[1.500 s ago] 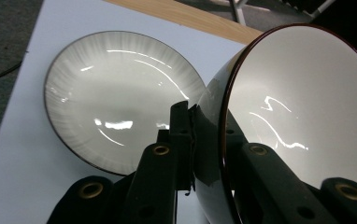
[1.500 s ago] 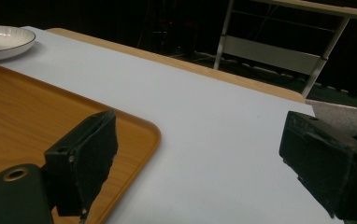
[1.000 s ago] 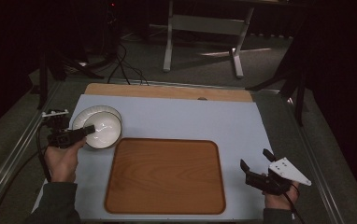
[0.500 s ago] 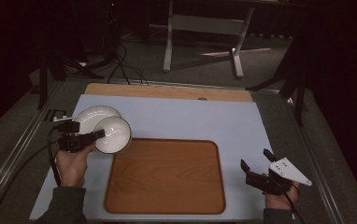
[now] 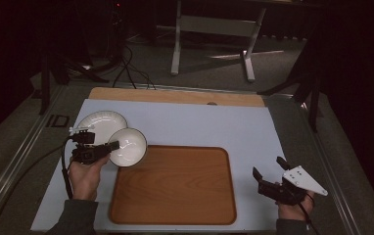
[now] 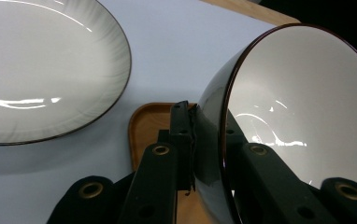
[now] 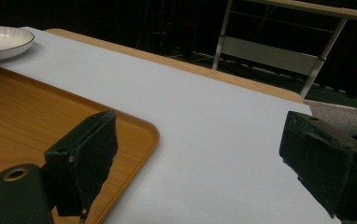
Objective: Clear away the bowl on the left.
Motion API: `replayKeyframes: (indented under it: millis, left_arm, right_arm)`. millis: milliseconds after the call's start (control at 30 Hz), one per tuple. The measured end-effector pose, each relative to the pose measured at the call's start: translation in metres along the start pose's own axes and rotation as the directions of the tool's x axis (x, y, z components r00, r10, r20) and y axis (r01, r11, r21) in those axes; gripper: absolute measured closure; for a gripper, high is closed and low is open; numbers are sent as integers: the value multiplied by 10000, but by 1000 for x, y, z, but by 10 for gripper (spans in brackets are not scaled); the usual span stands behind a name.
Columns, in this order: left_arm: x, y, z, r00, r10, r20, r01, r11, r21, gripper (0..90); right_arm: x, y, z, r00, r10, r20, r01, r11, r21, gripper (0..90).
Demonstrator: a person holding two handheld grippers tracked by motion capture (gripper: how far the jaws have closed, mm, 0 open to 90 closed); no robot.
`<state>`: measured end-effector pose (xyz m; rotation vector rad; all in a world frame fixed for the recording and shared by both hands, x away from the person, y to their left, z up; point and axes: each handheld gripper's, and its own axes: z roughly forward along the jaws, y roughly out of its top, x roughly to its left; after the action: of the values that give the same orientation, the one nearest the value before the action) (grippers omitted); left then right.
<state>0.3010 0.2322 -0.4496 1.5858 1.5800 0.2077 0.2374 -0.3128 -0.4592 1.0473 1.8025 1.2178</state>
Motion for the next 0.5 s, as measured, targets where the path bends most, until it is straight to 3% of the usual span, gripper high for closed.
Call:
replayKeyframes:
  millis: [500]
  left_arm:
    - [-19, -11, 14, 9989, 278, 366, -296, 9983, 497, 827]
  right_arm:
    - [-1, 0, -2, 10000, -12, 25, 12, 10000, -22, 111]
